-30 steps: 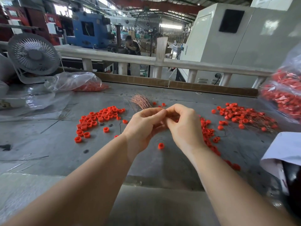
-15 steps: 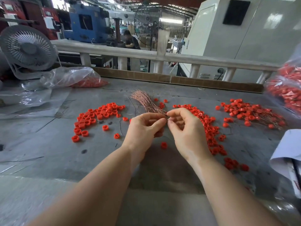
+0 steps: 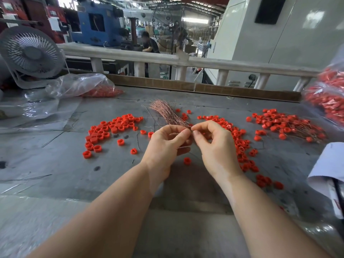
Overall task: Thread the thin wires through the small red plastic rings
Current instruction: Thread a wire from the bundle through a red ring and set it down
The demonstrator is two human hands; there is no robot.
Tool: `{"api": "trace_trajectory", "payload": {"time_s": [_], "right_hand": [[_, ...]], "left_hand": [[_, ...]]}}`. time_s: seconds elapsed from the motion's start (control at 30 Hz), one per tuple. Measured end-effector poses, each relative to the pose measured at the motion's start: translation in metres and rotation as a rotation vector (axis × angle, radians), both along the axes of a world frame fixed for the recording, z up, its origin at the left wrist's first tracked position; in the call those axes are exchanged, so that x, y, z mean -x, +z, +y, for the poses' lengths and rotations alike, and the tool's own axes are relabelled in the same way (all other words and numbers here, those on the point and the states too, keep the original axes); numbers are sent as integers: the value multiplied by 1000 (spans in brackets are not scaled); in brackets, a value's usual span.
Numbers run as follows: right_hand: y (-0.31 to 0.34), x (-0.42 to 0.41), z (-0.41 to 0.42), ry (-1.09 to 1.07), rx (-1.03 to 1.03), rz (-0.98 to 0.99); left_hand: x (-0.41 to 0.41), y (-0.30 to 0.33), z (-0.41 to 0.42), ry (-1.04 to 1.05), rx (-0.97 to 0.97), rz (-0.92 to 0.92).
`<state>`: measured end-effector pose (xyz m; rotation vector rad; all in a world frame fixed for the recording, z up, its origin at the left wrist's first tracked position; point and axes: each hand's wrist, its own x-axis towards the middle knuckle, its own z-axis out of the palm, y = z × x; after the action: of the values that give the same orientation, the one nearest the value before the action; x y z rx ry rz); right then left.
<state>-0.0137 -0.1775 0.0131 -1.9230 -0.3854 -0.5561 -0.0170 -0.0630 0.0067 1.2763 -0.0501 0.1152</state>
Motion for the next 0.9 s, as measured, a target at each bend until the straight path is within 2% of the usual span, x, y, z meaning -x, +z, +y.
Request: {"api": "trace_trajectory", "payload": {"time_s": [0.2,0.3,0.4,0.47,0.67,0.9], "right_hand": [[2,2,4,45,-112,81],[-1,2,4,106,-86,191],[-3,2,4,161,-86,221],[-3,1,3,205,-125,238],[1,1,0,472,-425,428],[3,2,-2,452,-452,425]], "left_hand": [[7,6,-4,12,-128,-80],[12,7,-6,1,-215,-127],[14,7,-8,14,-273,-172],[13,6,-7,13,-279,-184],[14,9,-6,8,-227,-194],[12,6,-6,53,-303,-234]]}}
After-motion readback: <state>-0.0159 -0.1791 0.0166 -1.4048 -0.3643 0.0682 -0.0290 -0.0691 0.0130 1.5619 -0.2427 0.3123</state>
